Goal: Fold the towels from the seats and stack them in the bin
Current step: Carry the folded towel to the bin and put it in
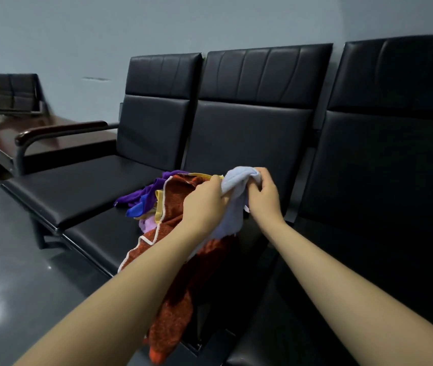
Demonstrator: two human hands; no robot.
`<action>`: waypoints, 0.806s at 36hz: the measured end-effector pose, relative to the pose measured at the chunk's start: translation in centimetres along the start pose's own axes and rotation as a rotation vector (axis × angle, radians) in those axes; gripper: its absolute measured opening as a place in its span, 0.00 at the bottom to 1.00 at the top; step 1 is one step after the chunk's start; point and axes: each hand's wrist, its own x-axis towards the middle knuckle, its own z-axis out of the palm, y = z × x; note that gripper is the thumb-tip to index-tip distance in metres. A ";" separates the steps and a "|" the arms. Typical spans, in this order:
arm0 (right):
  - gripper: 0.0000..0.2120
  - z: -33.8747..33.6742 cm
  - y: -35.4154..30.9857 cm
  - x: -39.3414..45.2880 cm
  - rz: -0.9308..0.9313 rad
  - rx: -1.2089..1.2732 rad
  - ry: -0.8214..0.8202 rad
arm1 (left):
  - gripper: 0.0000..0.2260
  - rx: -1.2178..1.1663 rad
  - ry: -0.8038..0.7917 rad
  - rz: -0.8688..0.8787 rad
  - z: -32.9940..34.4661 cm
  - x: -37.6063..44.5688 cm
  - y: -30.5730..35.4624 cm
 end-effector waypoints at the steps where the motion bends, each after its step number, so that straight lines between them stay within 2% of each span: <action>1: 0.08 -0.2 -0.3 0.0 -0.021 0.001 0.047 | 0.10 -0.020 0.021 0.025 -0.5 0.1 0.5; 7: 0.07 -5.2 -3.5 -0.8 -0.161 -0.106 0.297 | 0.11 -0.221 0.023 0.164 -3.4 1.0 6.2; 13: 0.05 -12.1 -3.3 -1.5 -0.202 -0.337 0.395 | 0.11 -0.189 -0.013 0.267 -1.9 0.9 11.4; 17: 0.08 -16.2 -3.1 -2.4 -0.131 -0.483 0.438 | 0.13 -0.182 0.001 0.323 0.2 0.4 14.7; 19: 0.09 -18.7 -2.8 -3.1 -0.083 -0.463 0.439 | 0.13 -0.232 -0.022 0.329 1.5 -0.2 16.8; 23: 0.11 -23.4 -2.5 -5.1 -0.040 -0.254 0.416 | 0.08 -0.470 -0.161 0.286 3.3 -1.5 20.6; 25: 0.14 -25.2 -2.5 -5.9 -0.054 -0.338 0.410 | 0.07 -0.534 -0.197 0.290 3.8 -1.9 21.8; 29: 0.18 -28.9 -2.0 -7.2 -0.144 -0.692 0.468 | 0.06 -0.424 -0.237 0.361 5.1 -2.7 24.5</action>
